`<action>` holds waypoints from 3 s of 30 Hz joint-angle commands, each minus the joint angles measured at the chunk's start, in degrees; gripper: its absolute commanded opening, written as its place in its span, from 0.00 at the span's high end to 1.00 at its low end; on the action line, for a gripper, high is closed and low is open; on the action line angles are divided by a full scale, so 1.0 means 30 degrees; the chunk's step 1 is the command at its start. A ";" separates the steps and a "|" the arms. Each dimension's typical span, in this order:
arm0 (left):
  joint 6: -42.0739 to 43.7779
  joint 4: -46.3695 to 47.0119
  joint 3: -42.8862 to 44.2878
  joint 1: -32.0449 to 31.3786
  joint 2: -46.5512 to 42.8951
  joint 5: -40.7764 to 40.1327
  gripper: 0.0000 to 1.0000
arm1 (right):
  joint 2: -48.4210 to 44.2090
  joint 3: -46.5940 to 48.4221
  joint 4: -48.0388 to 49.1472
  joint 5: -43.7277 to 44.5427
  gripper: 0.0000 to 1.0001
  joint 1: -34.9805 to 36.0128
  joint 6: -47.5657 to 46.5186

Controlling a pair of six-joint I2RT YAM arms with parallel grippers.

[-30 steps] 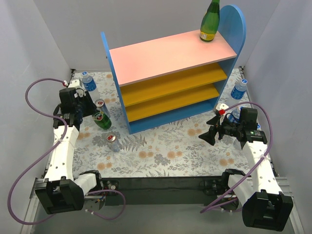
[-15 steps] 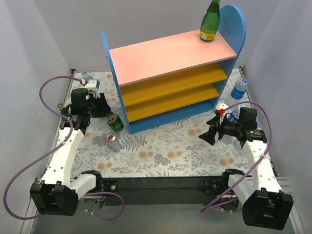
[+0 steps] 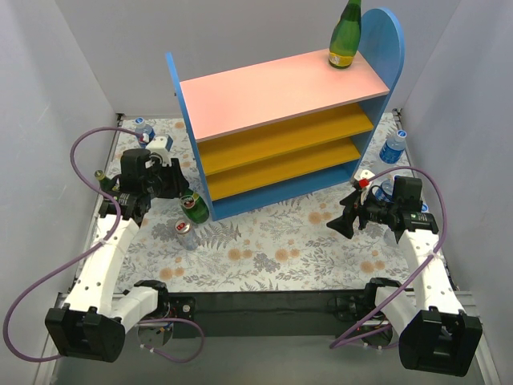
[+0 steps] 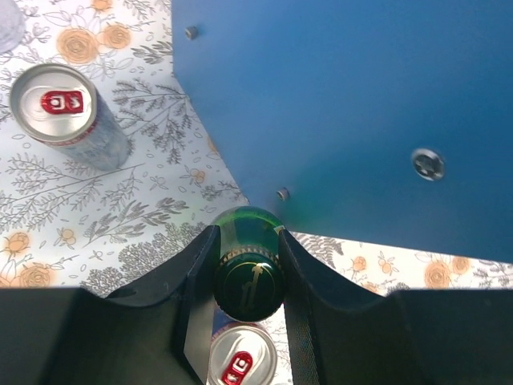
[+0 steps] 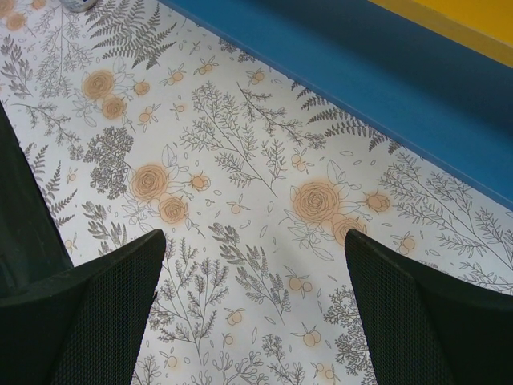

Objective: Place and organize the beverage onto the shelf
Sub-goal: Pick up the drink from the center of the board.

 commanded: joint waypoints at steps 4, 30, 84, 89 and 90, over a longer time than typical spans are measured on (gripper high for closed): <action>-0.0375 0.1332 0.0347 -0.0594 -0.1489 0.1036 1.00 | 0.0147 0.0057 -0.0021 -0.0137 0.02 0.0039 -0.0278; -0.1517 0.0540 -0.1027 -0.3463 -0.3685 0.1242 1.00 | 0.0382 0.0087 -0.0021 0.0185 0.02 0.0010 -0.0278; -0.3479 0.4994 0.7462 -1.9607 0.9025 -0.7869 1.00 | -0.0761 -0.0909 -0.2338 -0.5643 0.02 0.0535 -1.0148; -0.4007 0.4438 0.9982 -1.9696 1.0930 -0.8133 1.00 | -0.0118 -0.1143 -0.0228 -0.4039 0.02 0.1590 -0.8512; -0.4066 0.4321 1.0276 -1.9696 1.1135 -0.8191 1.00 | -0.0058 -0.1289 0.0354 -0.3714 0.02 0.2346 -0.8278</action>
